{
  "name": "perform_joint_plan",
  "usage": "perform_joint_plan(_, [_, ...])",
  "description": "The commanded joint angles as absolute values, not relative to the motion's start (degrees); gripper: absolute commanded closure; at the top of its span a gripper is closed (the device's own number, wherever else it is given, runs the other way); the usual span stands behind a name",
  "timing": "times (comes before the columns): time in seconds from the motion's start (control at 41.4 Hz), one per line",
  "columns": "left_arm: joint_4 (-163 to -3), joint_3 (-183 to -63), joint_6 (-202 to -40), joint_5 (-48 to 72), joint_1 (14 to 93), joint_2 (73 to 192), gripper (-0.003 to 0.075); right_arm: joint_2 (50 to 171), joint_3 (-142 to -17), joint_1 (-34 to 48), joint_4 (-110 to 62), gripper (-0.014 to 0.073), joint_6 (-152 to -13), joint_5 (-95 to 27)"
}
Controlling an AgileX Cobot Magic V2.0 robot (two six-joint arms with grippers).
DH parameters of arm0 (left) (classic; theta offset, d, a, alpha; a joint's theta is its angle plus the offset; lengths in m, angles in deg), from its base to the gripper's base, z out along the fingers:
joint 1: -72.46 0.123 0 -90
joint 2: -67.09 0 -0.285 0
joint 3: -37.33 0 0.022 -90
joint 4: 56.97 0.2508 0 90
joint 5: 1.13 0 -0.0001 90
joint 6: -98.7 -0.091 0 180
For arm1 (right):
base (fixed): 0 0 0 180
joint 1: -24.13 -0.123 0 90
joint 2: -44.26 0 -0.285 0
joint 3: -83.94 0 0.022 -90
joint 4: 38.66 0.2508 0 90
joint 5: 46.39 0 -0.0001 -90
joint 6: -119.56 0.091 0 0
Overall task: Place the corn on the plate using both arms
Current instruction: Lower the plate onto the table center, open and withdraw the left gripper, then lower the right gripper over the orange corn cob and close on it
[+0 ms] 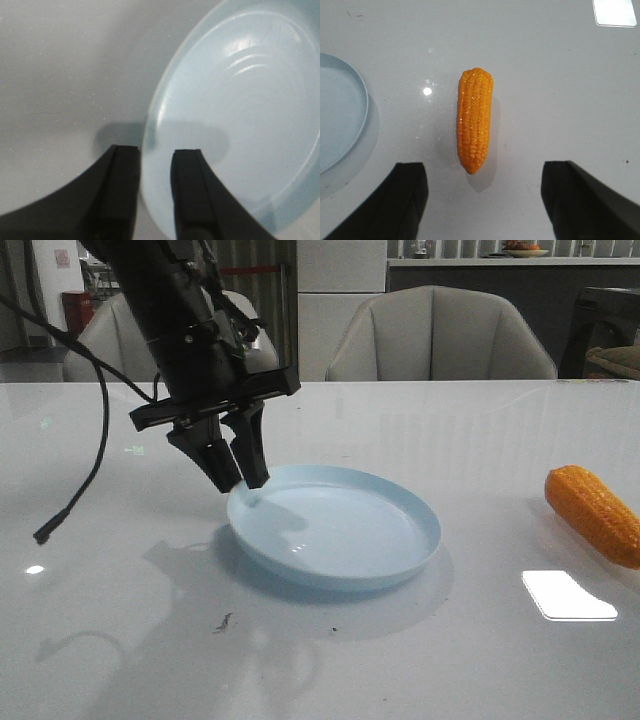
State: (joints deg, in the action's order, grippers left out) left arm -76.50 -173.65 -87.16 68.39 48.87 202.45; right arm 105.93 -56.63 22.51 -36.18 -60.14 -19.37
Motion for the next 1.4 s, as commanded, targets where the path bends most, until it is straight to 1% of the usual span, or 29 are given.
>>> perform_joint_plan(0.0, [-78.3,-175.5,-87.6,67.3,48.5,199.1,0.0307,105.5,-58.8,22.6,-35.9,0.0015,-60.4,-22.8])
perform_joint_plan(0.048, [-78.3,-175.5,-87.6,67.5,48.5,199.1,0.0295,105.5,-58.8,22.6,-35.9,0.0015,-60.4,-22.6])
perform_joint_plan(0.362, [-77.1,-177.7,-87.9,69.3,49.2,199.1,0.0298,105.5,-58.8,22.6,-35.9,0.0015,-60.4,-22.2])
perform_joint_plan(0.556, [-67.3,-184.8,-87.3,69.0,49.6,197.5,0.0298,105.5,-58.9,22.6,-35.9,0.0015,-60.4,-21.6])
perform_joint_plan(0.749, [-54.4,-187.3,-85.8,62.1,50.0,189.0,0.0298,105.5,-60.0,22.6,-35.9,0.0015,-60.4,-21.8])
perform_joint_plan(0.894, [-52.2,-186.2,-84.3,58.5,51.9,181.6,0.0298,106.6,-61.1,22.6,-35.9,0.0015,-60.4,-21.6])
perform_joint_plan(1.014, [-49.7,-180.9,-84.3,54.8,54.1,174.9,0.0298,108.6,-61.9,22.6,-35.9,0.0015,-60.4,-19.7])
perform_joint_plan(1.087, [-48.7,-174.5,-84.3,50.7,55.5,170.1,0.0298,110.0,-61.9,22.6,-35.9,0.0015,-60.4,-18.8])
perform_joint_plan(1.256, [-48.8,-154.3,-84.0,37.9,59.6,156.2,0.0298,113.2,-62.6,22.6,-35.9,0.0015,-60.4,-18.8])
perform_joint_plan(1.377, [-49.0,-137.5,-83.9,27.0,62.3,145.6,0.0298,116.8,-67.9,22.6,-35.9,0.0015,-60.4,-16.2])
